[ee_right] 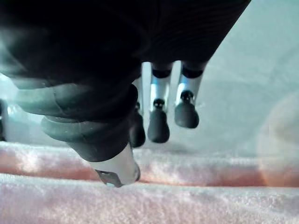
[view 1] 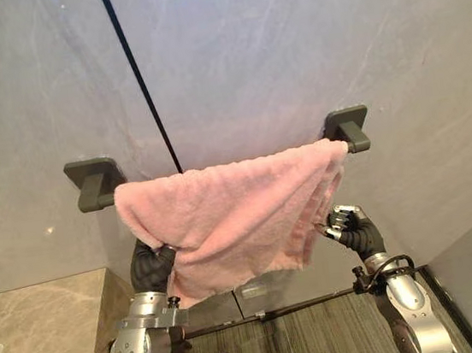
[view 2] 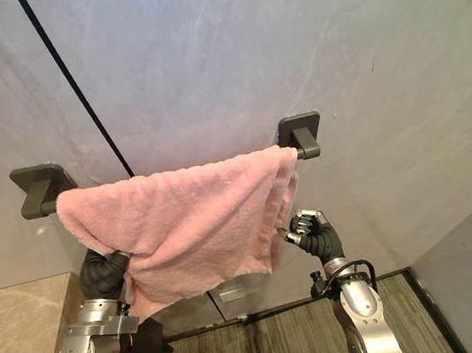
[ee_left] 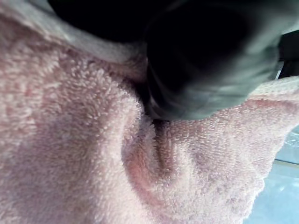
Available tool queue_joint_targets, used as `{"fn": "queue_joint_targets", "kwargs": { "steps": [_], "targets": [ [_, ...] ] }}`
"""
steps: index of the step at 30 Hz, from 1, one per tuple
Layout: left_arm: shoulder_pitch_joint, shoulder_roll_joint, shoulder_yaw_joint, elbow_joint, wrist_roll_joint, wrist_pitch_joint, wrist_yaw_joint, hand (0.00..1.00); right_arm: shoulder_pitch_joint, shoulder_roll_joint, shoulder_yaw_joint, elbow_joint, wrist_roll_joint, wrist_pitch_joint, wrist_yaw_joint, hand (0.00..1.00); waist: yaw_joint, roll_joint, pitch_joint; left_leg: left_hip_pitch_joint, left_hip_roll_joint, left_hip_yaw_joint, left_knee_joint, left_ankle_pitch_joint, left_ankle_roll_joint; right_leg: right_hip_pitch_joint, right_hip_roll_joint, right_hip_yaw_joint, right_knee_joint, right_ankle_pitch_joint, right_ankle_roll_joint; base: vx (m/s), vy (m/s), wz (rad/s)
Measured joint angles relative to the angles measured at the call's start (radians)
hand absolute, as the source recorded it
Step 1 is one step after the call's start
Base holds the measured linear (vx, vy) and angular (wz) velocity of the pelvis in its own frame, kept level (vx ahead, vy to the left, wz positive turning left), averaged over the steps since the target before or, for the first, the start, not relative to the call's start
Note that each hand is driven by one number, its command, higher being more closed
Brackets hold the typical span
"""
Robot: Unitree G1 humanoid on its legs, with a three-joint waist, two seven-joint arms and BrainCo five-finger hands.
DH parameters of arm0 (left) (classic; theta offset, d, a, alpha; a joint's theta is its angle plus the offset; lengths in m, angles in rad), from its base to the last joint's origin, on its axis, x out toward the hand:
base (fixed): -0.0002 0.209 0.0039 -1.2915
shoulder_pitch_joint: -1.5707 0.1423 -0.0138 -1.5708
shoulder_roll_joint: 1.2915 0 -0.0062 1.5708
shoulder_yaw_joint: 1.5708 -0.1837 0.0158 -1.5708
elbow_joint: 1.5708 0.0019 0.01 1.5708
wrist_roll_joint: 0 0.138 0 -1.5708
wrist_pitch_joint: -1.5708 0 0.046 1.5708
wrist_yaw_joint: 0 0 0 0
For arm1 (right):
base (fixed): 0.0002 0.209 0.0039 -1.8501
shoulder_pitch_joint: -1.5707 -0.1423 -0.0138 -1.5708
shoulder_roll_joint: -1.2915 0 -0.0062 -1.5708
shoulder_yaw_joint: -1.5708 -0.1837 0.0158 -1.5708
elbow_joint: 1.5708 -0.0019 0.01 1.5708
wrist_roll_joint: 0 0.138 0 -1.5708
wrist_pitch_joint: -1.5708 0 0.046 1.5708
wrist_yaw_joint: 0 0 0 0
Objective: Organize washtable
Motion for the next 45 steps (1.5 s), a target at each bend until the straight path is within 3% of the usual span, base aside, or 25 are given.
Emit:
{"fn": "queue_joint_targets", "kwargs": {
  "steps": [10,11,12,21,27,32,37,42,45],
  "targets": [
    [0.0,-0.051,0.045,0.005,0.039,-0.004,0.019,1.0,0.0,0.018,-0.06,0.0,-0.027,0.0,-0.006,1.0,0.0,0.001,0.001,0.002,0.0,-0.001,0.0,0.0,0.0,0.003,0.0,-0.002,0.0,0.0,0.001,0.0,0.0,0.0],
    [0.0,-0.056,0.046,0.006,0.04,-0.004,0.02,1.0,0.0,0.018,-0.062,0.0,-0.027,0.0,-0.006,0.0,0.0,0.001,0.002,0.002,0.0,-0.001,0.0,0.0,0.0,0.003,0.0,-0.002,0.0,0.0,0.001,0.0,0.0,0.0],
    [0.0,-0.057,0.046,0.006,0.041,-0.004,0.02,0.0,0.0,0.019,-0.062,0.0,-0.027,0.0,-0.006,0.0,0.0,0.002,0.002,0.002,0.0,-0.001,0.0,0.0,0.0,0.003,0.0,-0.002,0.0,0.0,0.001,0.0,0.0,0.0],
    [0.0,-0.081,0.06,0.042,0.077,-0.004,0.019,0.0,0.014,0.053,-0.062,0.002,-0.028,0.006,0.0,0.0,0.0,0.007,0.01,0.002,-0.001,-0.002,0.0,0.0,0.0,0.004,-0.001,-0.003,0.0,-0.001,0.002,0.0,0.0,0.0],
    [0.005,-0.1,0.07,0.16,0.135,-0.004,0.02,0.0,0.064,0.061,-0.061,0.04,-0.028,0.017,0.005,0.0,0.002,0.006,0.014,0.002,-0.001,-0.003,0.0,0.0,0.0,0.005,-0.001,-0.005,0.0,-0.004,0.006,0.0,0.0,0.0],
    [0.003,-0.134,0.127,0.425,0.254,0.02,0.038,0.0,0.119,0.078,-0.043,0.202,-0.059,0.049,0.028,0.0,0.002,0.009,0.018,0.0,0.0,-0.004,-0.001,-0.002,0.003,0.005,-0.001,-0.006,0.0,-0.005,0.006,0.0,0.0,0.0],
    [-0.006,-0.137,0.18,0.716,0.407,0.088,0.069,0.0,0.201,0.093,0.027,0.369,-0.167,0.106,0.052,0.0,0.004,-0.003,0.027,0.002,-0.002,-0.015,-0.001,-0.007,0.008,0.019,-0.001,-0.02,-0.01,-0.009,0.003,0.0,0.0,0.08],
    [0.114,-0.147,0.236,0.755,0.512,0.136,0.074,0.0,0.4,0.075,0.042,0.188,-0.234,0.165,0.144,0.0,0.013,-0.013,0.032,0.011,0.001,0.004,0.0,-0.018,0.005,0.017,-0.002,-0.016,0.005,-0.025,0.001,0.01,-0.003,-0.05],
    [0.238,-0.074,0.134,0.67,0.518,0.152,-0.028,0.0,0.477,-0.027,0.06,-0.014,-0.23,0.182,0.231,0.0,0.006,-0.018,0.035,0.018,0.009,0.018,0.0,-0.024,0.0,0.017,0.003,-0.012,0.005,-0.03,-0.002,0.03,-0.018,-0.1]
  ]
}}
